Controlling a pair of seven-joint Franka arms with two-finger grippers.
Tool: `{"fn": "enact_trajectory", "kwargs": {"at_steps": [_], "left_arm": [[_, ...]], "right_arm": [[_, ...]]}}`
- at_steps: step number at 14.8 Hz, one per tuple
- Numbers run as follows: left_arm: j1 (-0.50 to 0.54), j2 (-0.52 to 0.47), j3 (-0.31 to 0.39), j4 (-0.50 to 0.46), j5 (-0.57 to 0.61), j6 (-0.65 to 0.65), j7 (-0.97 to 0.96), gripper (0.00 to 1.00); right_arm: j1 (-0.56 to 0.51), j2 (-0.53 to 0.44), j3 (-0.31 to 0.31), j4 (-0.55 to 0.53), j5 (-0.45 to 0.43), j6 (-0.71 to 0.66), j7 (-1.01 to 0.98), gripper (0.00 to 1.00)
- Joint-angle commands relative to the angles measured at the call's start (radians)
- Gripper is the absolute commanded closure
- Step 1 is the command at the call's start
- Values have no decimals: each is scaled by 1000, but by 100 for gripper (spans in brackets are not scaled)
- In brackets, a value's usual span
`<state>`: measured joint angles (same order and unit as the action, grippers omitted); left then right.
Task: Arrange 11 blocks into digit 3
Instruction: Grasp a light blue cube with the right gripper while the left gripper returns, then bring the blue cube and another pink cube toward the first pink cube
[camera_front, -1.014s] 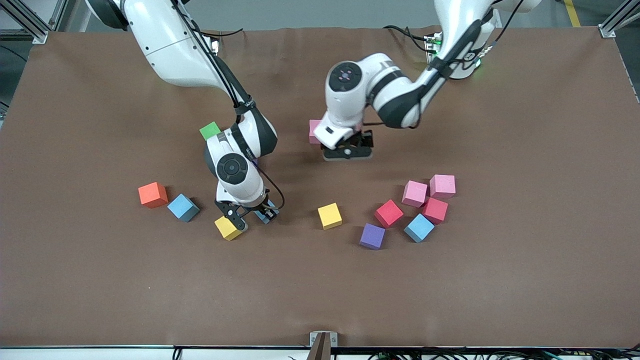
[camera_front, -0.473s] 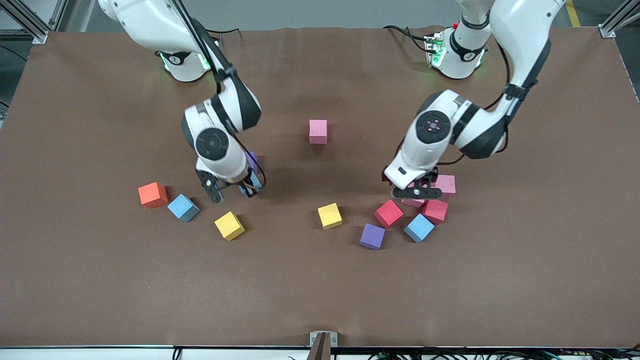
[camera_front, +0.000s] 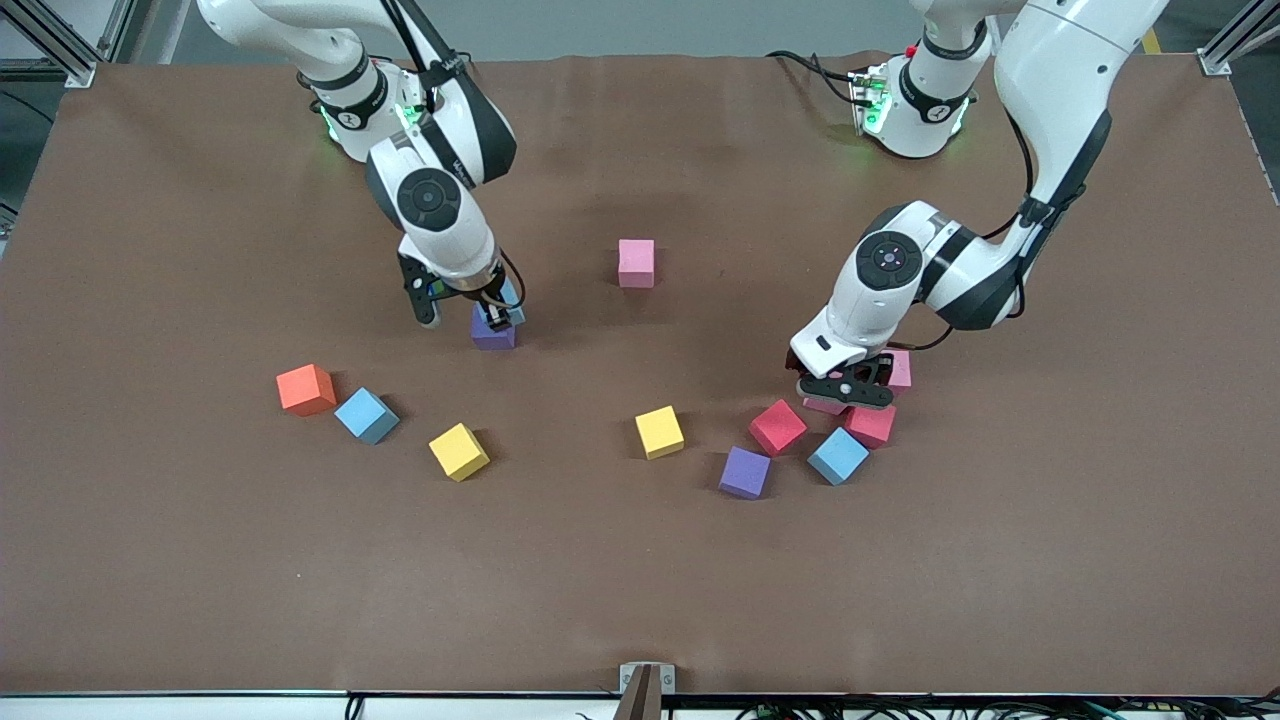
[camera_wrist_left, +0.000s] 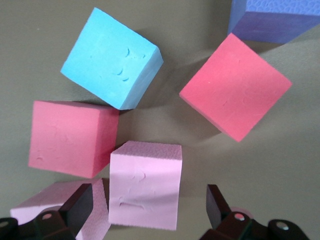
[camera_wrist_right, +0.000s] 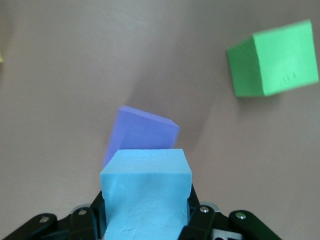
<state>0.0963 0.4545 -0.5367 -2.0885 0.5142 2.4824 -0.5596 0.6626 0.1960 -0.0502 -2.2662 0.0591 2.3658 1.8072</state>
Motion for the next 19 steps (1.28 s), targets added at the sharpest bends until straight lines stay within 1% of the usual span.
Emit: {"fn": "enact_trajectory", "kwargs": {"at_steps": [1, 4, 5, 6, 7, 8, 9, 11, 13, 15, 17, 19], "left_arm": [[16, 9, -6, -5, 30, 23, 7, 0], [16, 38, -6, -1, 70, 39, 4, 1], [16, 42, -5, -1, 72, 49, 4, 4], [16, 47, -3, 1, 72, 50, 3, 9], [16, 49, -3, 1, 72, 50, -5, 26], [16, 50, -3, 2, 72, 50, -6, 36], [16, 52, -3, 4, 72, 52, -6, 40], [16, 61, -3, 4, 72, 52, -6, 44], [17, 61, -2, 2, 70, 53, -17, 53], [26, 52, -5, 4, 69, 53, -89, 58], [25, 29, -11, 4, 67, 46, -210, 58], [26, 18, -48, 2, 60, 36, -300, 58]], "right_arm": [[70, -33, -4, -73, 7, 71, 136, 100], [133, -24, -4, -98, 7, 153, 256, 100], [146, -12, -4, -99, 7, 171, 285, 100], [160, -1, -4, -98, 7, 187, 311, 100], [167, 9, -4, -98, 7, 196, 326, 100], [173, 19, -4, -99, 7, 207, 333, 100], [184, 25, -4, -98, 7, 208, 339, 100], [192, 31, -4, -98, 8, 226, 369, 100], [212, 34, -2, -95, 19, 234, 394, 100], [239, 49, -2, -93, 59, 251, 412, 100], [249, 62, -4, -88, 105, 271, 417, 100], [267, 74, -4, -87, 136, 291, 423, 100]]}}
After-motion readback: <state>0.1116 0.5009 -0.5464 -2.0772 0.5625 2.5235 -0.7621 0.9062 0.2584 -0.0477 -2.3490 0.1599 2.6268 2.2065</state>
